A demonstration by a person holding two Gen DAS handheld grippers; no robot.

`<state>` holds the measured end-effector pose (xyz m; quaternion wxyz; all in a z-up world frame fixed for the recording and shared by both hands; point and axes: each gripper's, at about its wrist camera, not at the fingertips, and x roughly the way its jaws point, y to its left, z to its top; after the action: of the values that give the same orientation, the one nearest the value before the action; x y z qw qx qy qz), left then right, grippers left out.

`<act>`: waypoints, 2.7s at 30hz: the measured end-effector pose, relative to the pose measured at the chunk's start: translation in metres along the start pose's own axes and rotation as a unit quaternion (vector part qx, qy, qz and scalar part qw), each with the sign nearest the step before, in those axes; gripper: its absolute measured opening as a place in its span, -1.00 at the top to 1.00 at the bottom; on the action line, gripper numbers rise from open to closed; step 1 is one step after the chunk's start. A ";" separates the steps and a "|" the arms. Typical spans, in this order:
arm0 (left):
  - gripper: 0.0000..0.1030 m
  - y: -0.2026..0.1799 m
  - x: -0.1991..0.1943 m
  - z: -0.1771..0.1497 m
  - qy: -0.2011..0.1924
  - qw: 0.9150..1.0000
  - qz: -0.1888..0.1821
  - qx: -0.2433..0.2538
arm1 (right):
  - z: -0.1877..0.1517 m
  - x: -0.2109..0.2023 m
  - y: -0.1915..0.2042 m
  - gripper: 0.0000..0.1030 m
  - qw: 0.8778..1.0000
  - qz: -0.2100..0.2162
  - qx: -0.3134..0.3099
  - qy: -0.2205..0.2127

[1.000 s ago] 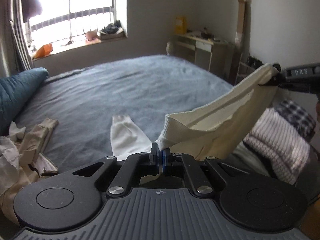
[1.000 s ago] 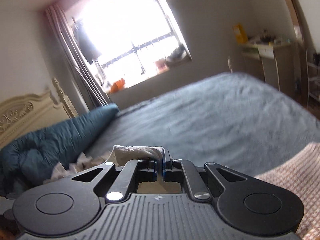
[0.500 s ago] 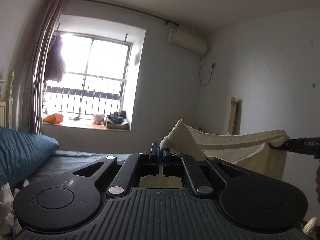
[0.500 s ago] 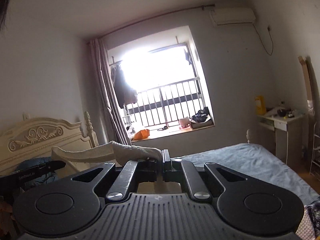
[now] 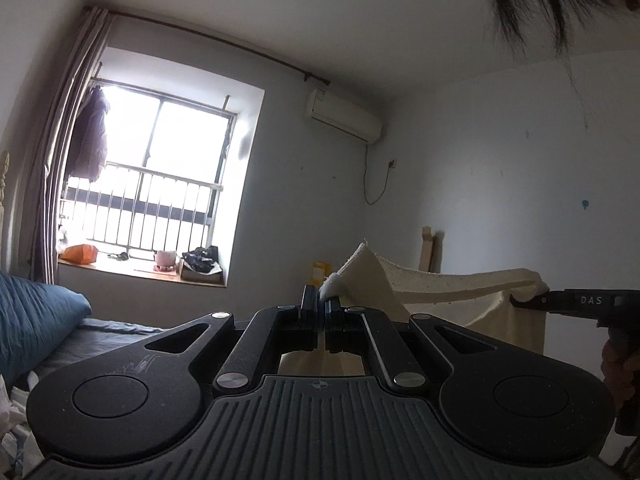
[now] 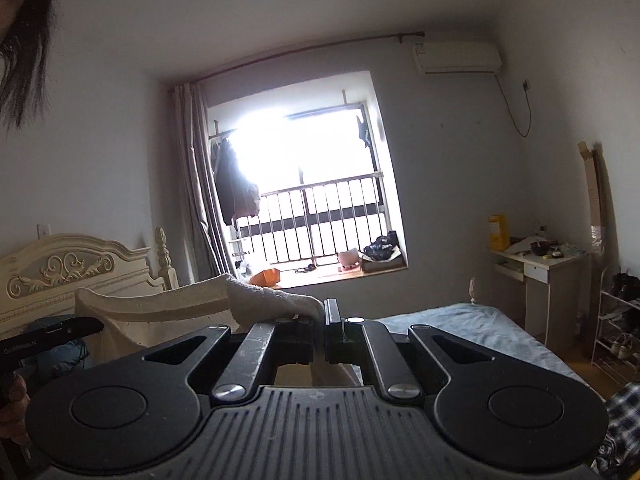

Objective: Fold clothes

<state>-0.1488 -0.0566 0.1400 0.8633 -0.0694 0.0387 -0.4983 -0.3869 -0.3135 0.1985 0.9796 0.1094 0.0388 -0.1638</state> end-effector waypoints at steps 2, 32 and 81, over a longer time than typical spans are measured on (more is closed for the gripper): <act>0.98 0.004 0.015 -0.010 0.018 1.000 0.003 -0.004 | -0.008 0.017 -0.005 0.88 1.000 -0.009 0.008 0.017; 0.85 0.238 0.337 -0.340 0.324 0.919 0.225 0.032 | -0.343 0.529 -0.117 0.80 0.953 0.041 -0.008 0.300; 1.00 0.240 -0.037 -0.247 0.456 0.808 0.368 -0.055 | -0.449 0.218 -0.033 -0.10 0.778 0.007 0.343 0.527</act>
<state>0.0041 0.0741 -0.1416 0.8601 0.1380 0.4777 -0.1142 -0.2098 -0.3100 -0.2699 0.7050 0.5073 0.4897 -0.0765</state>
